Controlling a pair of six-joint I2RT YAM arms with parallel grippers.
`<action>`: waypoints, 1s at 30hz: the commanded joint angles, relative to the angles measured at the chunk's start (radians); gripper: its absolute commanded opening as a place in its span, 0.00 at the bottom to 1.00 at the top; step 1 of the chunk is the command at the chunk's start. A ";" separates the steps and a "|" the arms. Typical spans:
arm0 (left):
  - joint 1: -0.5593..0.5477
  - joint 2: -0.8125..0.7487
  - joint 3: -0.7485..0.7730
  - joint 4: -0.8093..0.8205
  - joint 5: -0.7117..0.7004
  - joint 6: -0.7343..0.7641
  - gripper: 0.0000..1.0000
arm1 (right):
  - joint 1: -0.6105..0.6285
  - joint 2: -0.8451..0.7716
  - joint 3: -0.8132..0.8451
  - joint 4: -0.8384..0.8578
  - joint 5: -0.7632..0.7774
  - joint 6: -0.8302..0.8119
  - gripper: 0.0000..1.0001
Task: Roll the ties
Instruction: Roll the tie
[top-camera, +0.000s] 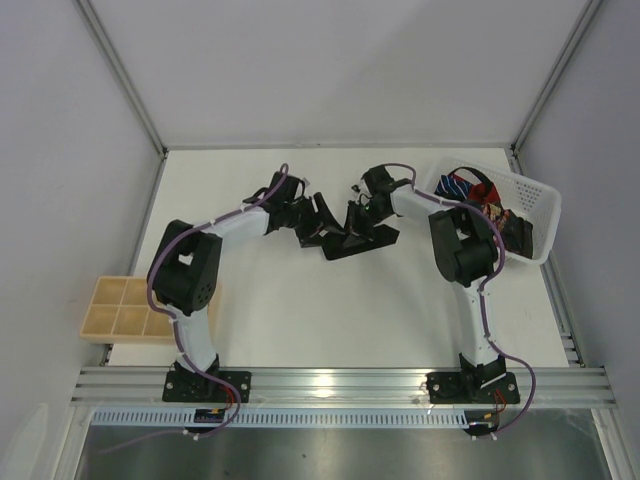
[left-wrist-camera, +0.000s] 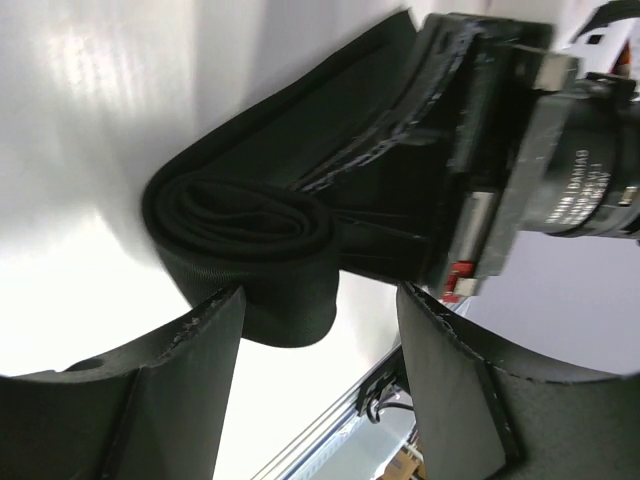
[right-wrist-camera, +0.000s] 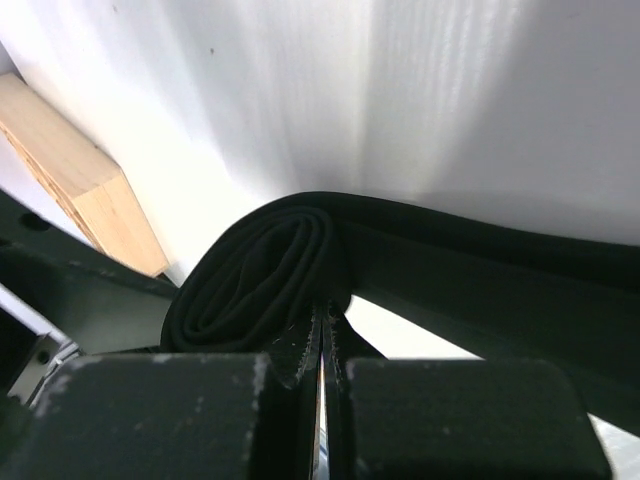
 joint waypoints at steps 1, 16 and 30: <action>-0.023 0.028 0.072 -0.010 -0.005 0.018 0.68 | -0.010 -0.003 0.024 0.017 -0.001 -0.006 0.00; -0.043 0.135 0.183 -0.033 -0.012 0.007 0.69 | -0.075 -0.038 -0.022 0.009 0.031 -0.017 0.00; -0.054 0.147 0.229 0.022 0.027 -0.044 0.73 | -0.157 -0.106 -0.030 -0.051 0.085 -0.071 0.00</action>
